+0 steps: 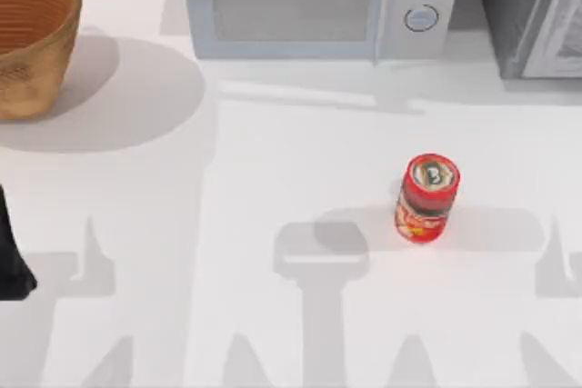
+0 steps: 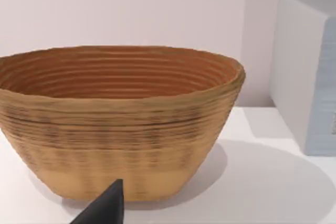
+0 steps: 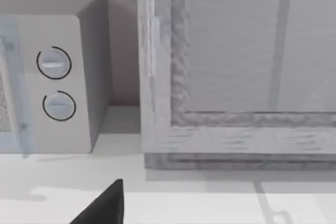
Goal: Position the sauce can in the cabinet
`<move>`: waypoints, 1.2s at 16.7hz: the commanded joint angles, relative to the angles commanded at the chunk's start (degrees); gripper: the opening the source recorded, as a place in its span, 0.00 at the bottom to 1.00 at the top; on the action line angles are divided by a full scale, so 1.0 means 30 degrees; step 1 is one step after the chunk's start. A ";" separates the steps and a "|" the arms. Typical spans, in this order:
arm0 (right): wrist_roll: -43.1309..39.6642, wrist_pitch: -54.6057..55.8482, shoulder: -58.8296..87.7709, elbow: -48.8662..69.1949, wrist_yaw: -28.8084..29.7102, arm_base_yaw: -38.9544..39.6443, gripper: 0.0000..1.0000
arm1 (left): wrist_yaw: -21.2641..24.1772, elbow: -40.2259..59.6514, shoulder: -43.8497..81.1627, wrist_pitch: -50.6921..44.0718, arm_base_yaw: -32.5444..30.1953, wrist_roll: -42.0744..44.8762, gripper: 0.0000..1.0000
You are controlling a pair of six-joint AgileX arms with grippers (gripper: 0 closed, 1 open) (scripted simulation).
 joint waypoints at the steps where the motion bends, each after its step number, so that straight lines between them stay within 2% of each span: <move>1: 0.0000 0.0000 0.0000 0.0000 0.0000 0.0000 1.00 | 0.0000 0.0000 0.0000 0.0000 0.0000 0.0000 1.00; 4: -0.0089 0.0212 0.0569 0.0168 -0.0485 0.0051 1.00 | 0.0000 0.0000 0.0000 0.0000 0.0000 0.0000 1.00; 8: -0.0708 0.1491 0.4051 0.1185 -0.3190 0.0375 1.00 | 0.0000 0.0000 0.0000 0.0000 0.0000 0.0000 1.00; 12: -0.1828 0.3702 1.0234 0.2970 -0.7534 0.0639 1.00 | 0.0000 0.0000 0.0000 0.0000 0.0000 0.0000 1.00; 20: -0.4710 0.9711 2.6325 0.8050 -1.7979 0.0132 1.00 | 0.0000 0.0000 0.0000 0.0000 0.0000 0.0000 1.00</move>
